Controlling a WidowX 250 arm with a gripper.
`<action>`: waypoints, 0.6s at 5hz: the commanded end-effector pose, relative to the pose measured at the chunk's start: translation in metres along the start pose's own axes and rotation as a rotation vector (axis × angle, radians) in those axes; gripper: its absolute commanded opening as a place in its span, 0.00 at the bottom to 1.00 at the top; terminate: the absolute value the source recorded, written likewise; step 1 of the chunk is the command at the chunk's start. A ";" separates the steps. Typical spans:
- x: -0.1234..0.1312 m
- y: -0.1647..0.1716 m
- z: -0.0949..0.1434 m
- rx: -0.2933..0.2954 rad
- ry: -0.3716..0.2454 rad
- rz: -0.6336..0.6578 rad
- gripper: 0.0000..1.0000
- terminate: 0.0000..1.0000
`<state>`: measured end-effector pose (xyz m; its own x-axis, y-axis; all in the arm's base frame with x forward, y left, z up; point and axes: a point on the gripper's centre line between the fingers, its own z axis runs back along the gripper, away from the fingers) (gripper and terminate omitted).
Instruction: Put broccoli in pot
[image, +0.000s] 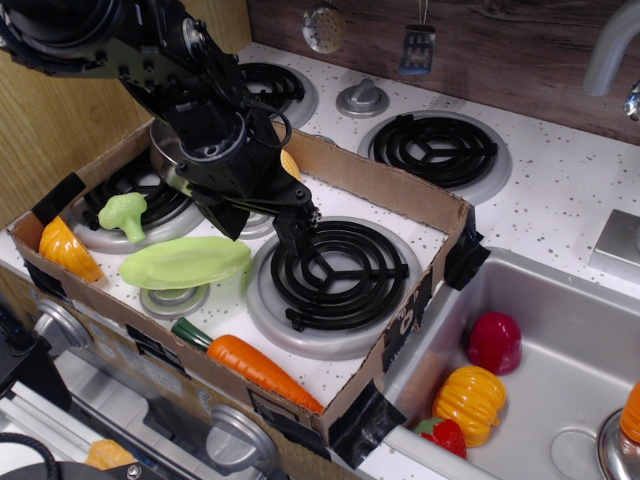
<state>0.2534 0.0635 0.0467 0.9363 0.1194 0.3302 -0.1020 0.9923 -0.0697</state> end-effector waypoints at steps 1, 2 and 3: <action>0.000 0.000 0.000 0.000 0.000 0.000 1.00 0.00; 0.013 0.024 0.025 0.087 -0.037 -0.039 1.00 0.00; 0.032 0.057 0.052 0.150 -0.078 -0.100 1.00 0.00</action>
<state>0.2543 0.1238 0.0884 0.9346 0.0232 0.3549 -0.0565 0.9949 0.0839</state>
